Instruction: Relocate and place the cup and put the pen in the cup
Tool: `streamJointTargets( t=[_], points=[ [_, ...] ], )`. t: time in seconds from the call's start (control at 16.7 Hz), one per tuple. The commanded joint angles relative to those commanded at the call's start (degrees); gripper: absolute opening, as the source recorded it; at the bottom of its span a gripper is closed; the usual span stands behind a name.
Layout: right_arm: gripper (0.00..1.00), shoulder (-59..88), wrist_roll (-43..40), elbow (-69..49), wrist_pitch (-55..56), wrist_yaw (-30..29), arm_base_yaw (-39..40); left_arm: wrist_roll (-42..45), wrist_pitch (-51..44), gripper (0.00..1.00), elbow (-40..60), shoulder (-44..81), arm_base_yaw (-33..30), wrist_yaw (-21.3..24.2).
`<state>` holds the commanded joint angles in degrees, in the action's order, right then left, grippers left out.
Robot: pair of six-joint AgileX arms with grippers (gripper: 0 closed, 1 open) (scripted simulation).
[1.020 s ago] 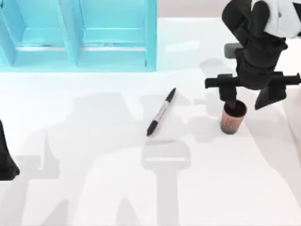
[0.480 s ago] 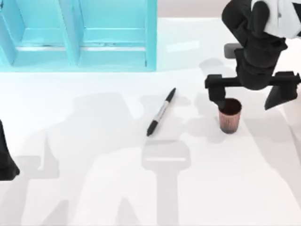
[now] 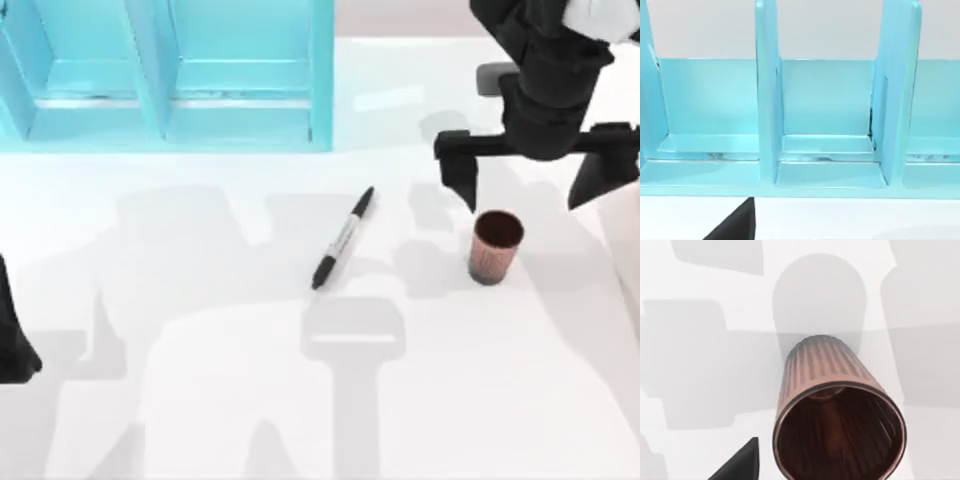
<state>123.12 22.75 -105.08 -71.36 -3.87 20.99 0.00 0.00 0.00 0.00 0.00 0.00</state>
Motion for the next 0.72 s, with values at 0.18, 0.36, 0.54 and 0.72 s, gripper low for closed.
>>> streamJointTargets(
  t=[0.18, 0.36, 0.54, 0.72],
  points=[
    [1.00, 1.59, -0.10, -12.53, -10.68, 0.00, 0.02, 0.00, 0.00, 1.00, 0.00, 0.00, 0.00, 0.00],
    [1.00, 2.78, -0.32, -24.80, -21.15, 0.00, 0.02, 0.00, 0.00, 1.00, 0.00, 0.00, 0.00, 0.00],
    [1.00, 3.21, -0.56, -32.00, -27.67, -0.05, -0.05, 0.00, 0.00, 1.00, 0.00, 0.00, 0.00, 0.00],
    [1.00, 3.25, -0.65, -33.93, -29.42, -0.04, -0.10, 0.00, 0.00, 1.00, 0.00, 0.00, 0.00, 0.00]
  ],
)
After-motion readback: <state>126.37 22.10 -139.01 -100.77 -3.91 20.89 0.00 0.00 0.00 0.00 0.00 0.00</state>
